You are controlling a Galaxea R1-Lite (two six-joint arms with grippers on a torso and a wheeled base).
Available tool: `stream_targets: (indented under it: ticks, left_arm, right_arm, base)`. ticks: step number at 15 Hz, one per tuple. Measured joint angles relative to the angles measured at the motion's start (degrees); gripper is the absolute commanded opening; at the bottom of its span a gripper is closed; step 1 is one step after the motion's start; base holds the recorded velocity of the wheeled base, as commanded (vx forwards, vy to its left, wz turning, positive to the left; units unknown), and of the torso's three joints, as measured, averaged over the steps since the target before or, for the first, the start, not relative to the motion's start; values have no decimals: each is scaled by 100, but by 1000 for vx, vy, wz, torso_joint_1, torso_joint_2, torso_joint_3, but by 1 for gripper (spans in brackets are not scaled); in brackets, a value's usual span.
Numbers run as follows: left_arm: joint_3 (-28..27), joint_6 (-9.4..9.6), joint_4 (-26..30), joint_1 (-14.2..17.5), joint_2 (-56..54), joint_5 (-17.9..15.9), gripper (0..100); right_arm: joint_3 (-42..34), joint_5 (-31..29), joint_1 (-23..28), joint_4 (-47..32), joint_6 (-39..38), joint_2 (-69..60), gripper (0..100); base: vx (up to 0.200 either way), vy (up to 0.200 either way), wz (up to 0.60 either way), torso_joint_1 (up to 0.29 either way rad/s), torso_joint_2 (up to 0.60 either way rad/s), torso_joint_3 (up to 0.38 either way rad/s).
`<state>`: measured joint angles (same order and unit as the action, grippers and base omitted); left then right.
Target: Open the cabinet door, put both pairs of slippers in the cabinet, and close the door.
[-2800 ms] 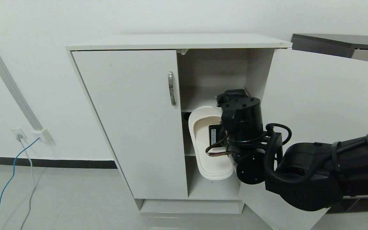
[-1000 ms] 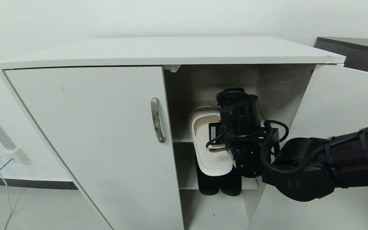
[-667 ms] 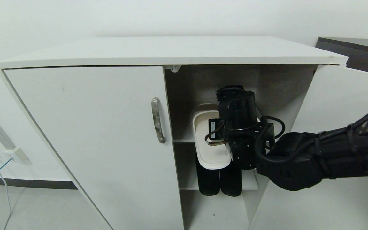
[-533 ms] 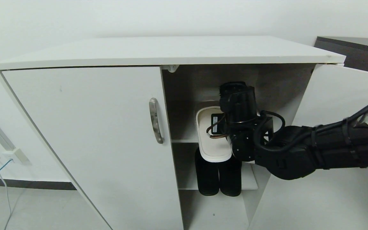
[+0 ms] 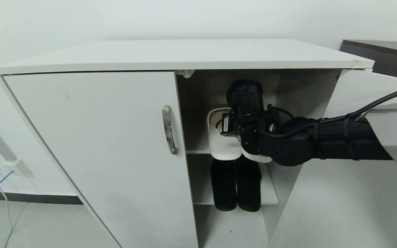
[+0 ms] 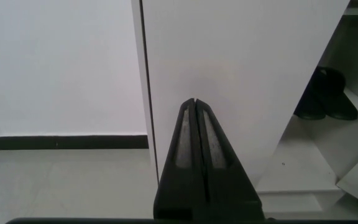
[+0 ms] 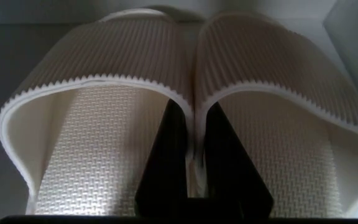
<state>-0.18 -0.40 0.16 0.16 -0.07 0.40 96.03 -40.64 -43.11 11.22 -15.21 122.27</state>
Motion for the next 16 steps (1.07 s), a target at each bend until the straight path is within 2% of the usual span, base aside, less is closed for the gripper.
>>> stream_targets:
  ticks: [6, 7, 12, 16]
  left_arm:
    - [0, -2, 2, -2, 0, 4, 0]
    - [0, -2, 2, 0, 0, 4, 0]
    - [0, -2, 2, 2, 0, 6, 0]
    - [0, -2, 2, -2, 0, 2, 0]
  right_arm:
    - [193, 9, 78, -29, 17, 247, 0]
    - [193, 9, 89, -27, 17, 258, 100]
    - [150, 5, 66, -77, 35, 249, 100]
    - [-232, 0, -72, -99, 22, 9, 100]
  base:
    - [0, 0, 0, 0, 0, 0]
    - [0, 0, 0, 0, 0, 0]
    - [0, 0, 0, 0, 0, 0]
    - [0, 0, 0, 0, 0, 0]
